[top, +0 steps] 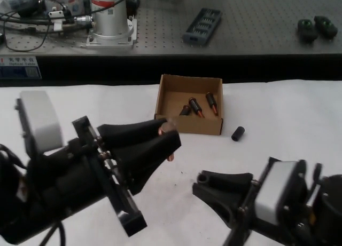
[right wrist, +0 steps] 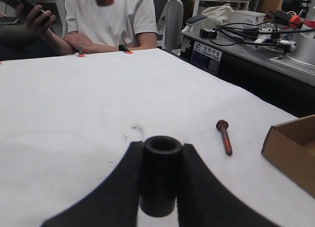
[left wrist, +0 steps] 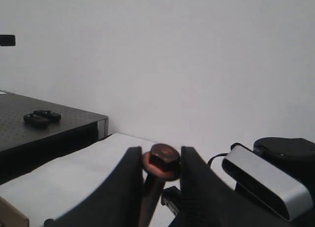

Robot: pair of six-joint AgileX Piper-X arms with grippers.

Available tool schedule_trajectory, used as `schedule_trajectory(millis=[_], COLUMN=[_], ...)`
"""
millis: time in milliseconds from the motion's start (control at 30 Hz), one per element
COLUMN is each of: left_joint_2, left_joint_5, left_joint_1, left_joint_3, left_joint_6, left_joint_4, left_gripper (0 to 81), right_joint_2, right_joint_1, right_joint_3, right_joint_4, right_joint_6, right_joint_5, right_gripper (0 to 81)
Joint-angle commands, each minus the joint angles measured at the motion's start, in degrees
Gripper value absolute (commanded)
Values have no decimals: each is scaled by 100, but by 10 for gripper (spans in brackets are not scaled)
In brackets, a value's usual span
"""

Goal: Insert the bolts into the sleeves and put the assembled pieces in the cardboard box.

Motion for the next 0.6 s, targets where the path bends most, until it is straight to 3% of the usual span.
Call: schedule_trajectory(millis=[0,167,300,567], left_joint_2=[473,1081,1468,1802], left_joint_5=[37,86,611,931], left_joint_1=[71,507,871,893], left_joint_3=[-98,-201,-221,-221], left_joint_6=[257,134,-464,-1150], left_joint_4=[-661,-871,-1445,-2352], left_gripper=[6,6,6,6], right_joint_2=[408,747,979,1204], right_joint_1=[10,-93,-211,-211], right_joint_3=[-322,-608,-825,-849], right_joint_4=[-369,-369,-369,-594], right_joint_6=[-262,-515,-458,-447], right_joint_5=[-64,-387,-951,-1185], right_gripper=[75,75,75,75])
